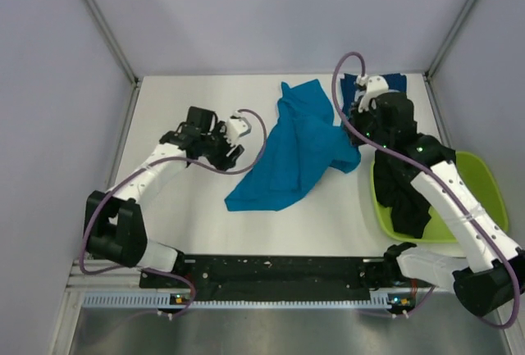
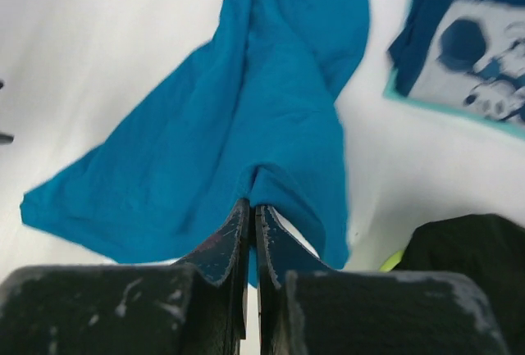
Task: Fold and stack the t-shirts
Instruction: Flatten out the tshirt
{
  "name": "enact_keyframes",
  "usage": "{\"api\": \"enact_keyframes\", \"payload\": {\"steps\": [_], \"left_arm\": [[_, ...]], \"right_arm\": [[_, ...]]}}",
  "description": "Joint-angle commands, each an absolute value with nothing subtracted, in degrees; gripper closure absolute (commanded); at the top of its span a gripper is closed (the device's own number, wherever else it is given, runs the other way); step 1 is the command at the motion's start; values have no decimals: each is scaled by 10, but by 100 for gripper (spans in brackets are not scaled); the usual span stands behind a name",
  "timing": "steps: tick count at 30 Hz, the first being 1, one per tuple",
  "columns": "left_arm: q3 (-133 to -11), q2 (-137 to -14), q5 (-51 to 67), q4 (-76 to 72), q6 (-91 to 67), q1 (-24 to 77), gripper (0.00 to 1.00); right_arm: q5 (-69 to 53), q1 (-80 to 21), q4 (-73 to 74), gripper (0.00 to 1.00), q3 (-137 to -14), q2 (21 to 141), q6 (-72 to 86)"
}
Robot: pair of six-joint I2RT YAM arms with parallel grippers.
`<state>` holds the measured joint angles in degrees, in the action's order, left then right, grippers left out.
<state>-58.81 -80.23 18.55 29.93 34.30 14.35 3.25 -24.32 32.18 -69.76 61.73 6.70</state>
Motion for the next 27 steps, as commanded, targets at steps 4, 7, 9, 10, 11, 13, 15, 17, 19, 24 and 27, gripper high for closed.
{"api": "enact_keyframes", "payload": {"steps": [4, 7, 9, 10, 11, 13, 15, 17, 19, 24, 27], "left_arm": [[-734, -928, 237, 310, 207, 237, 36], [-758, -972, 256, 309, 179, 292, 33], [-774, -1007, 244, 308, 159, 328, 32], [-780, -1021, 236, 308, 155, 346, 31], [-787, -1039, 213, 306, 151, 361, 30], [-797, -1069, 168, 304, 153, 388, 27], [-817, -1104, 115, 312, 150, 398, 24], [-847, -1140, 82, 327, 145, 400, 24], [-851, -1159, 81, 330, 147, 400, 27], [-836, -1118, 88, 340, 164, 395, 100], [-825, -1042, 87, 343, 174, 363, 100]], "right_arm": [[-15, -241, 317, 100, -610, 643, 107], [23, -236, 317, 100, -578, 629, 115], [30, -234, 316, 100, -565, 623, 117], [30, -232, 316, 100, -560, 623, 117], [31, -231, 316, 100, -557, 621, 117], [34, -232, 316, 100, -554, 621, 113], [39, -230, 316, 100, -554, 615, 110], [40, -229, 317, 100, -555, 610, 107], [40, -224, 317, 100, -560, 602, 105], [49, -203, 319, 100, -577, 584, 94], [51, -200, 326, 100, -595, 579, 79]]}}
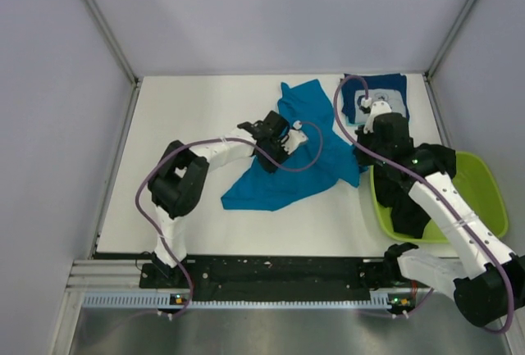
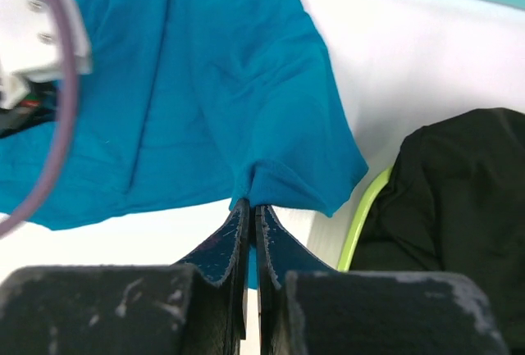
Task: Fold and stack the t-shirts
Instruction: Flatten out the tshirt
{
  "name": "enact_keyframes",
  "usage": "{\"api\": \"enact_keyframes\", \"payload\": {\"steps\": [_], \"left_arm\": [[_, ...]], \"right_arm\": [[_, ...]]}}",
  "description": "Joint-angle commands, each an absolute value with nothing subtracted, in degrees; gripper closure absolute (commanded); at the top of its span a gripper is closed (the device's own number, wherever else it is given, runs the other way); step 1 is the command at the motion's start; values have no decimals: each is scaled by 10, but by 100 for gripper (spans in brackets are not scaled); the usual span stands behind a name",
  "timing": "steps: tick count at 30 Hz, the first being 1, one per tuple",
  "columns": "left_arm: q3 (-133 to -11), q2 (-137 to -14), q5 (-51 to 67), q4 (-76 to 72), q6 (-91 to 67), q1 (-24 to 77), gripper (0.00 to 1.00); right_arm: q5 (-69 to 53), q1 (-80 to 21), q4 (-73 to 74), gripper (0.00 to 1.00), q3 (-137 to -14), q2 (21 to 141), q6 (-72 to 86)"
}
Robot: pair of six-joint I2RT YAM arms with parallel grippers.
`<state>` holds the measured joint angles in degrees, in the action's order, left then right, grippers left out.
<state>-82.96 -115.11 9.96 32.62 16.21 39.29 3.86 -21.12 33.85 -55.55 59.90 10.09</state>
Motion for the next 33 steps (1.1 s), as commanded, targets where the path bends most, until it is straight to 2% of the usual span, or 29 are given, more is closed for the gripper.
{"api": "enact_keyframes", "payload": {"steps": [1, 7, 11, 12, 14, 16, 17, 18, 22, 28, 33], "left_arm": [[-822, -1016, 85, 345, 180, 347, 100], [-816, -867, 66, 346, 207, 215, 100], [-785, -800, 97, 354, 267, 188, 100], [-774, -797, 122, 364, 270, 191, 90], [-745, -804, 208, 388, 293, 199, 59], [-711, -814, 245, 408, 320, 231, 34], [-694, -818, 250, 409, 337, 248, 8], [-673, -821, 251, 404, 351, 262, 2], [-606, -827, 240, 373, 384, 328, 1], [-481, -740, 329, 290, 426, 390, 1], [-411, -769, 218, 169, 459, 439, 2]], "right_arm": [[47, -200, 330, 100, -600, 575, 74], [-40, -200, 343, 100, -665, 526, 33], [-123, -200, 342, 100, -722, 508, 33], [-149, -201, 339, 100, -737, 514, 43], [-216, -202, 330, 100, -765, 529, 70], [-269, -201, 313, 100, -792, 544, 98], [-285, -202, 300, 100, -803, 549, 108], [-295, -203, 289, 100, -811, 552, 117], [-274, -203, 280, 100, -838, 570, 127], [-244, -202, 281, 100, -821, 587, 122], [-243, -203, 281, 100, -818, 598, 120]]}}
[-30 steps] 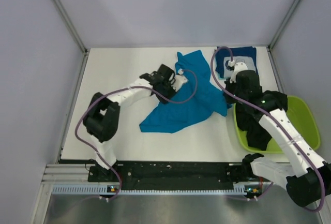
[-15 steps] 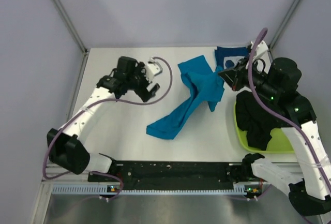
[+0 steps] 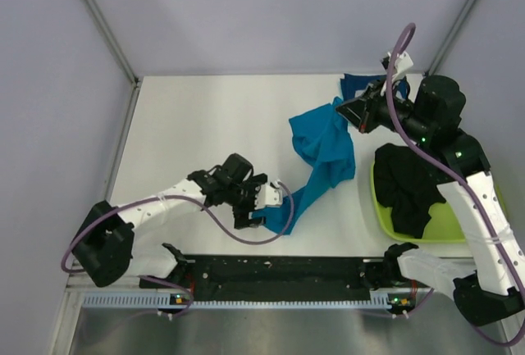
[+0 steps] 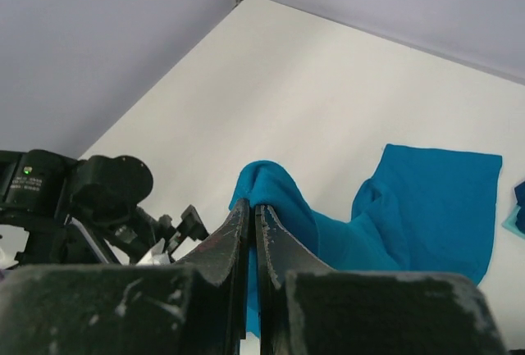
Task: Fold and stack the t-shirts
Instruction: Flatten out the tshirt
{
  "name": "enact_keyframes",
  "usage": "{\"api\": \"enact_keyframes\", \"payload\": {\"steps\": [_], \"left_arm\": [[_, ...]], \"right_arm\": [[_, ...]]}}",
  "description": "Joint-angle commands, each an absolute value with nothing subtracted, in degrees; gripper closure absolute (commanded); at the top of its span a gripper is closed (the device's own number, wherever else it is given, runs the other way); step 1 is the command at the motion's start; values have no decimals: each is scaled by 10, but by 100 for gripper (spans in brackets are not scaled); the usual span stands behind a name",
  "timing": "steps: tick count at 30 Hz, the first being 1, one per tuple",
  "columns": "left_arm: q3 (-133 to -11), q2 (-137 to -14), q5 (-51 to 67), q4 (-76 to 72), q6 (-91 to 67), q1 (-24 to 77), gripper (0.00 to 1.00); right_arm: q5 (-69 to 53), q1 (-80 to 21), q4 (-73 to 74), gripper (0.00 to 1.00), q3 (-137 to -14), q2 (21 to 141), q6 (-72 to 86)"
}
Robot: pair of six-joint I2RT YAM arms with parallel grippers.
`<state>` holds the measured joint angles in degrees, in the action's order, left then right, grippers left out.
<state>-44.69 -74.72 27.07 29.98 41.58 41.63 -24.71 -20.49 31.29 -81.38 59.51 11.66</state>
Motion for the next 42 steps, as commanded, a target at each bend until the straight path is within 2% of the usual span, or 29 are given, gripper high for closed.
{"api": "enact_keyframes", "payload": {"steps": [1, 4, 6, 8, 10, 12, 15, 19, 23, 30, 36, 42], "left_arm": [[-404, -780, 197, 145, 461, 443, 1], [-409, -816, 178, 115, 461, 454, 2], [-411, -833, 157, 102, 461, 472, 6], [-410, -848, 128, 86, 468, 486, 20], [-412, -862, 120, 90, 472, 488, 50], [-438, -874, 105, 130, 453, 489, 100], [-495, -861, 73, 205, 411, 460, 100], [-591, -758, 71, 312, 364, 358, 100], [-760, -671, 77, 446, 330, 246, 100], [-933, -626, -14, 654, 308, 221, 100], [-1002, -638, -98, 693, 319, 207, 100], [-1012, -733, -82, 612, 345, 181, 100]], "right_arm": [[-242, -202, 281, 100, -819, 598, 120], [-236, -202, 281, 100, -822, 595, 116], [-235, -202, 283, 100, -824, 594, 115], [-228, -203, 284, 100, -824, 592, 113], [-215, -203, 287, 100, -830, 589, 109], [-204, -203, 289, 100, -839, 585, 106], [-174, -201, 301, 100, -863, 584, 98], [-149, -202, 321, 100, -906, 588, 86], [-112, -203, 337, 100, -938, 582, 73], [-114, -203, 376, 100, -981, 543, 61], [-108, -202, 388, 100, -1009, 560, 47], [-152, -202, 350, 100, -1065, 723, 32]]}}
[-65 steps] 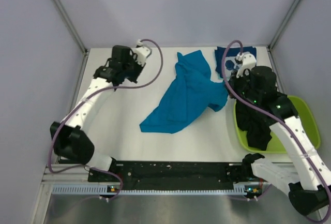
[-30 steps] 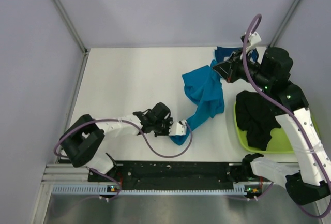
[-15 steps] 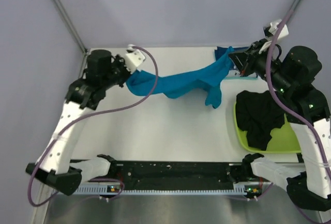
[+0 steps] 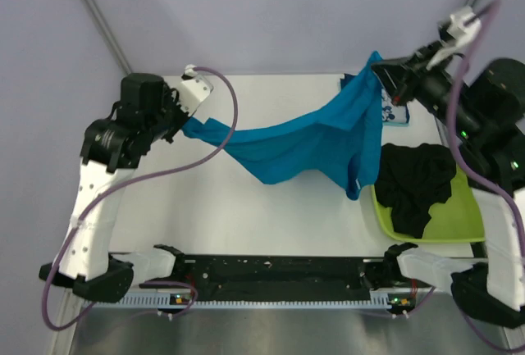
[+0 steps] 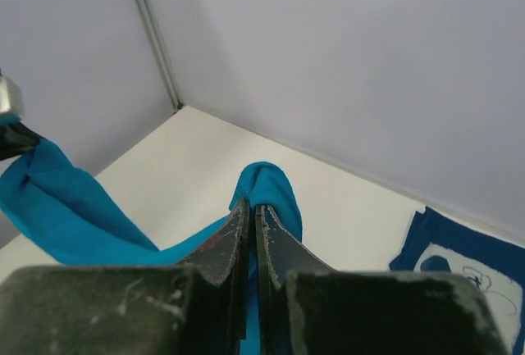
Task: Fold and stack the t-shirts
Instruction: Flatten out the tshirt
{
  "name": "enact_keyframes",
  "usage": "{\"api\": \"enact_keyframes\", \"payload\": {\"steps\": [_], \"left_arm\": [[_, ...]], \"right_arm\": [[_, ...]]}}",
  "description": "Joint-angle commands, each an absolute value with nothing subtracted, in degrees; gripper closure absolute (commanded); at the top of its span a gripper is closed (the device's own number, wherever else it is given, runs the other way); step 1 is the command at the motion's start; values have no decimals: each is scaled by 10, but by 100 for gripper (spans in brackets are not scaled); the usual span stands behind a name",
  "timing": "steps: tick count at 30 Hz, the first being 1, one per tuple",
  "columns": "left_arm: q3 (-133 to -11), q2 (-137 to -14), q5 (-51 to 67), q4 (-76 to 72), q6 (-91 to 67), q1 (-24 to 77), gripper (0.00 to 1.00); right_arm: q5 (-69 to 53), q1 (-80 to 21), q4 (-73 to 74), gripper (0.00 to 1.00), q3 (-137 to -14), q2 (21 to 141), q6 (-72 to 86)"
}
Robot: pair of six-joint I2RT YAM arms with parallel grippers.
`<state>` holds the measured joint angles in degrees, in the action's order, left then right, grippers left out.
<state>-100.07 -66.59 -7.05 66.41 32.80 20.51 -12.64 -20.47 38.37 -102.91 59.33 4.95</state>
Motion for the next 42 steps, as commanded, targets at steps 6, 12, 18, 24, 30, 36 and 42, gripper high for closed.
{"api": "enact_keyframes", "payload": {"steps": [6, 12, 18, 24, 30, 36, 42], "left_arm": [[-1161, -894, -56, 528, 317, 71, 100], [-1376, -993, -78, 427, 232, 8, 100], [-1360, -975, -92, 388, 264, 4, 100], [-1216, -916, -44, 372, 308, -25, 100], [-999, -817, 119, 513, 436, -26, 100], [-755, -791, 195, 619, 566, -16, 23], [-655, -756, 168, 541, 536, -3, 10]], "right_arm": [[-162, -175, 323, 100, -1330, 984, 14], [-191, -85, 145, 100, -1525, 1131, 221], [-221, -64, 63, 100, -1465, 1075, 210], [-280, -64, 143, 100, -1283, 987, 148], [-259, -98, 192, 100, -879, 768, 97], [-315, -191, 237, 100, -609, 695, 106], [-294, -226, 236, 100, -519, 729, 161]]}}
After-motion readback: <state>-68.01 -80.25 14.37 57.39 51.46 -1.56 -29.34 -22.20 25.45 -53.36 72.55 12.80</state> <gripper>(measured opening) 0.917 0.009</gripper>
